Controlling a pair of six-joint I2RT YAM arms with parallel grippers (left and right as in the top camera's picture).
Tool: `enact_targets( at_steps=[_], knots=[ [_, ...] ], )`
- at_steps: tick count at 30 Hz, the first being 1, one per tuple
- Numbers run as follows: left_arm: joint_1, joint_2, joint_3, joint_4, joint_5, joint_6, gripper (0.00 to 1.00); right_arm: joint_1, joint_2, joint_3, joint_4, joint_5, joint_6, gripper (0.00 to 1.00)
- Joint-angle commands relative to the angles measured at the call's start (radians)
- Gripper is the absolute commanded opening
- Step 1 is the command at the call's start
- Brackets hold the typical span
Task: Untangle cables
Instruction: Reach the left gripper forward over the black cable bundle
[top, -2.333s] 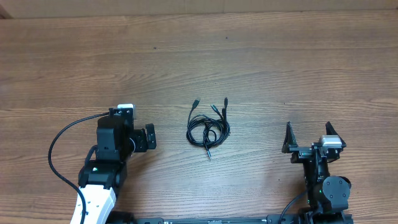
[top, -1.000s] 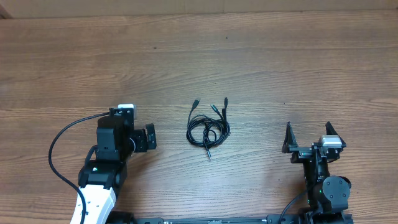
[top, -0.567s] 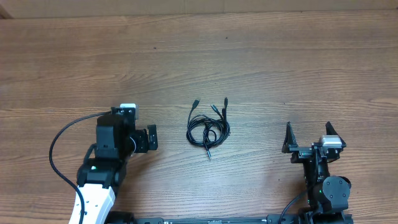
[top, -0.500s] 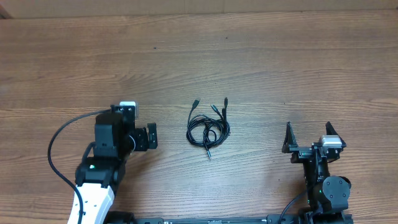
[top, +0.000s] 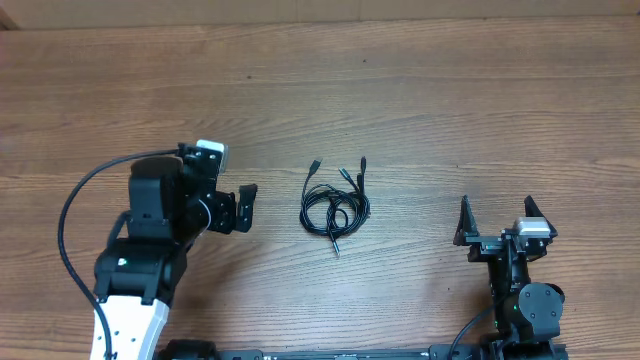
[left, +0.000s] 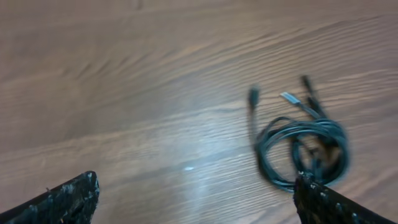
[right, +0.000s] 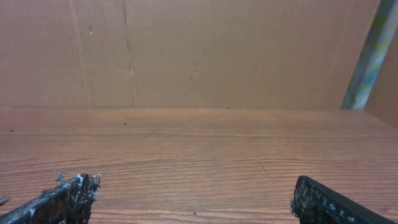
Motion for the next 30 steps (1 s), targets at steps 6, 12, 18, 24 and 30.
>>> enact_targets(
  at_steps=[6, 12, 18, 24, 30],
  knots=[
    [0.001, 0.023, 0.100, -0.061, 0.138, 0.119, 1.00, 0.002, -0.009, -0.010, 0.003, 0.006, -0.005, 1.00],
    [-0.075, 0.088, 0.100, -0.090, 0.177, 0.140, 1.00, 0.002, -0.009, -0.010, 0.003, 0.006, -0.005, 1.00],
    [-0.241, 0.205, 0.100, -0.092, 0.137, 0.140, 1.00, 0.002, -0.009, -0.010, 0.003, 0.006, -0.005, 1.00],
    [-0.323, 0.304, 0.100, -0.073, 0.072, 0.140, 1.00, 0.002, -0.009, -0.010, 0.003, 0.006, -0.005, 1.00],
    [-0.325, 0.359, 0.100, -0.029, 0.075, 0.139, 1.00, 0.002, -0.009, -0.010, 0.003, 0.006, -0.005, 1.00]
  ],
)
